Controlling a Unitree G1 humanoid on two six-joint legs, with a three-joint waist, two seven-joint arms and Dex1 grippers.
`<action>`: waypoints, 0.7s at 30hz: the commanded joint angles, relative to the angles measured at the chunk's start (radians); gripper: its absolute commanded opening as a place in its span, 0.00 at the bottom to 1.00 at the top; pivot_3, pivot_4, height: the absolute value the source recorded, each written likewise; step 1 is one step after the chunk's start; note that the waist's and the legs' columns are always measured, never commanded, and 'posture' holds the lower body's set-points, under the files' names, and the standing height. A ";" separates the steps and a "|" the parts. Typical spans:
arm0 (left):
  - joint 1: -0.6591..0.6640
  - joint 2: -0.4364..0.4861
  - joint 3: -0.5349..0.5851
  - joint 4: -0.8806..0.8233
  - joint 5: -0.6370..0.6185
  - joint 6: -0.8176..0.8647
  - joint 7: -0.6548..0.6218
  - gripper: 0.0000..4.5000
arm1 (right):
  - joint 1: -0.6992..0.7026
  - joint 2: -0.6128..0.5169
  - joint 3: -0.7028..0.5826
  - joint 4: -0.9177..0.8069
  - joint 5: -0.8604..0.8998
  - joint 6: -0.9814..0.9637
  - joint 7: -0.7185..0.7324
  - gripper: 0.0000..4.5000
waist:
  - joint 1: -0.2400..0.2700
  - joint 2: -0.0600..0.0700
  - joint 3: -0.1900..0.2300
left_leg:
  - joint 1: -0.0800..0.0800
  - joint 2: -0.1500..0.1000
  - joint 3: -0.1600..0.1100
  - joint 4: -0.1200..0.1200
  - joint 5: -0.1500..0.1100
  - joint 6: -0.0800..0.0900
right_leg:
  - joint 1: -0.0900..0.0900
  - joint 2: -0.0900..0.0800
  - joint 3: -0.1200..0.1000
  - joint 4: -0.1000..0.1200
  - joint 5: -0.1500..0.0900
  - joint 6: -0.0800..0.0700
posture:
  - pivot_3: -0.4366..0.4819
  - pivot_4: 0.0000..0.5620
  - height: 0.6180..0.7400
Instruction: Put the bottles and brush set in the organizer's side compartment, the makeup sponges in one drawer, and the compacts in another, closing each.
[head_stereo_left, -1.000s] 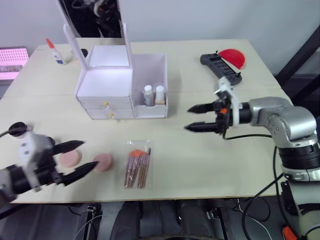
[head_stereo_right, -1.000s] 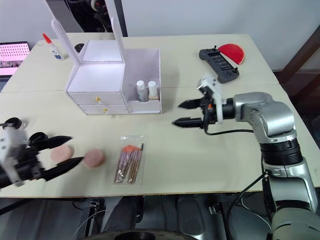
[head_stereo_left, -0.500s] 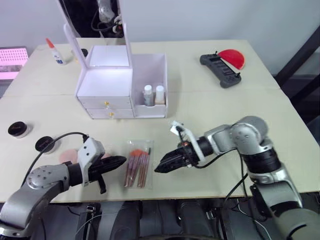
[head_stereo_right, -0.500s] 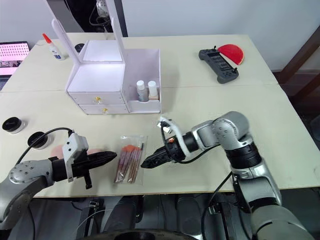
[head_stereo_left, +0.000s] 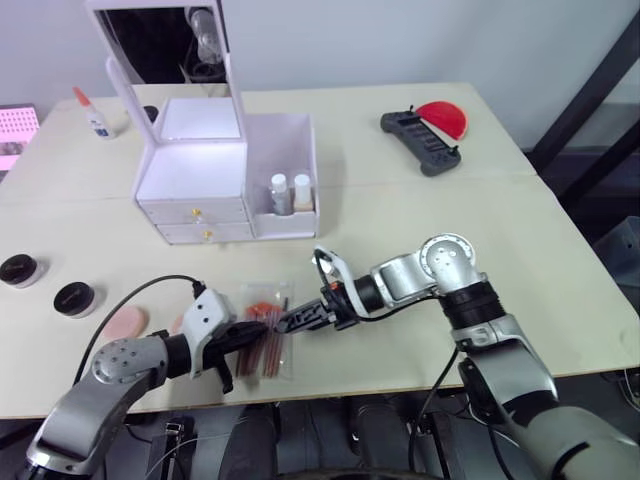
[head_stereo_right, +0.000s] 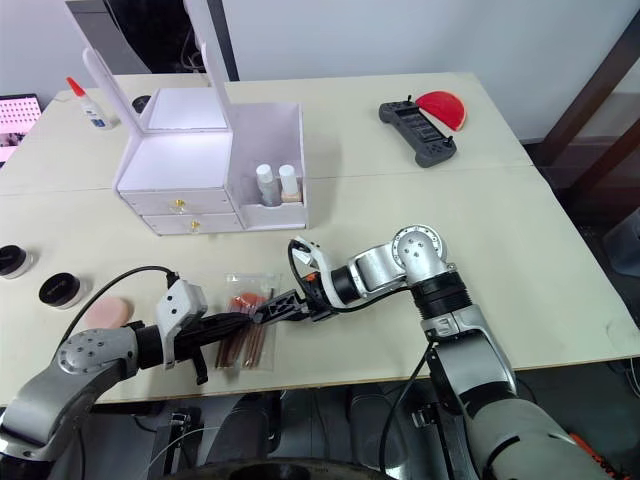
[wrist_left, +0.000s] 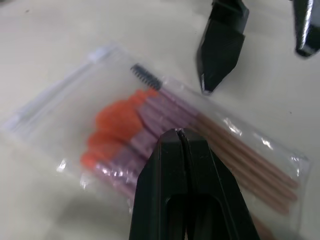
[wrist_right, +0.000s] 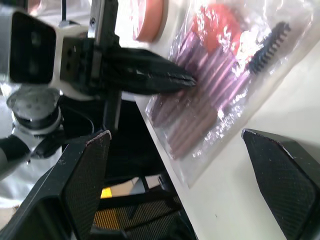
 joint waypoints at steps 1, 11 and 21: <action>0.012 0.018 0.053 0.017 0.004 0.016 0.009 0.01 | -0.010 0.075 -0.023 0.068 -0.048 0.005 -0.106 1.00 | 0.000 0.001 -0.001 | 0.001 0.002 0.000 0.000 -0.001 0.002 | -0.001 0.003 0.000 0.001 0.000 -0.003 | 0.48 0.27 1.00; 0.054 0.048 0.144 0.006 -0.038 0.051 -0.027 0.01 | -0.025 0.190 -0.118 0.138 -0.098 0.005 -0.163 1.00 | -0.006 0.005 -0.002 | 0.001 0.019 0.000 0.000 -0.008 0.013 | -0.006 0.022 0.000 0.002 0.000 -0.017 | 0.48 0.27 1.00; 0.048 0.043 0.133 0.043 -0.019 0.043 -0.025 0.01 | -0.020 0.242 -0.148 0.136 -0.181 0.005 -0.130 1.00 | -0.022 0.009 -0.003 | 0.001 0.019 0.000 -0.002 -0.008 0.013 | -0.007 0.021 0.000 0.001 0.000 -0.017 | 0.48 0.27 1.00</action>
